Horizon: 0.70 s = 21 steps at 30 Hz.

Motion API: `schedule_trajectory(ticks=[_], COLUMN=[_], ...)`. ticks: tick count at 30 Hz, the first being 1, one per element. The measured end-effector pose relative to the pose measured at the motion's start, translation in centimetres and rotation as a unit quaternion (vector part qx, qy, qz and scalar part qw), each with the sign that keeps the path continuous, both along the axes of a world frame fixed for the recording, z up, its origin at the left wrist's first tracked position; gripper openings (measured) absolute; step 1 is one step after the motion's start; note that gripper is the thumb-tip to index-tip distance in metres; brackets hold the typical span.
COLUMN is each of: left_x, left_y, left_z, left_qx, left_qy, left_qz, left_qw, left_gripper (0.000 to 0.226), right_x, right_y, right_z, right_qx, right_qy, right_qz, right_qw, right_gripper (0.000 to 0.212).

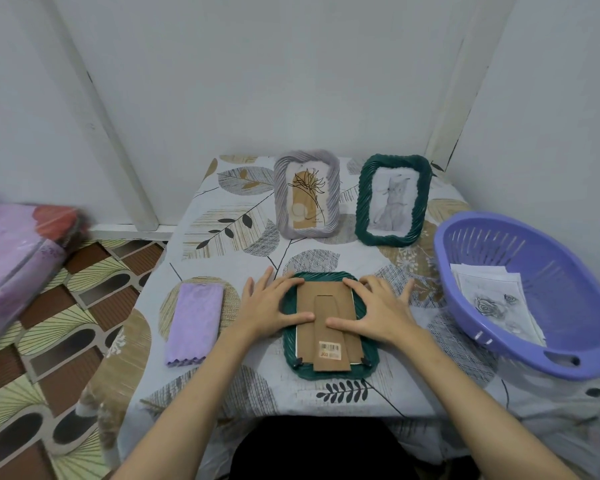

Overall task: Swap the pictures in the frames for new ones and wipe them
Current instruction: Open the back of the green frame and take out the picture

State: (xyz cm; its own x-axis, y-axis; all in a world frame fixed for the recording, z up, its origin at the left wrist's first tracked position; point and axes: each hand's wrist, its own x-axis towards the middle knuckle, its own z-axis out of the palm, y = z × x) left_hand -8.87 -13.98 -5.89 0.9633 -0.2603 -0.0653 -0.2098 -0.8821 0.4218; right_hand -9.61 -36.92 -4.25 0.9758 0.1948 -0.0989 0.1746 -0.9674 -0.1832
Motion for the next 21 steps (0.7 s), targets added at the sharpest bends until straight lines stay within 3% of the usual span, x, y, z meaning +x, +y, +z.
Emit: schedule_trajectory(ticks=[4, 9, 13, 16, 21], left_x=[0.1, 0.4, 0.2, -1.0, -4.3], left_y=[0.0, -0.2, -0.3, -0.9, -2.8], left_z=[0.3, 0.7, 0.9, 1.1, 0.9], left_qx=[0.012, 0.041, -0.008, -0.073, -0.002], left_qy=[0.02, 0.047, 0.06, 0.008, 0.043], left_qz=[-0.002, -0.007, 0.002, 0.017, -0.078], left_qw=[1.0, 0.998, 0.998, 0.997, 0.996], left_gripper=[0.08, 0.084, 0.078, 0.069, 0.094], right_x=[0.2, 0.3, -0.6, -2.2, -5.9], right_y=[0.1, 0.2, -0.8, -2.4, -3.4], right_z=[0.4, 0.3, 0.1, 0.1, -0.4], right_qx=[-0.004, 0.011, 0.145, 0.215, 0.165], right_qy=[0.023, 0.027, 0.05, 0.058, 0.085], right_qz=[0.001, -0.005, -0.023, -0.018, 0.044], right_qw=[1.0, 1.0, 0.988, 0.975, 0.982], right_gripper=[0.105, 0.111, 0.109, 0.103, 0.103])
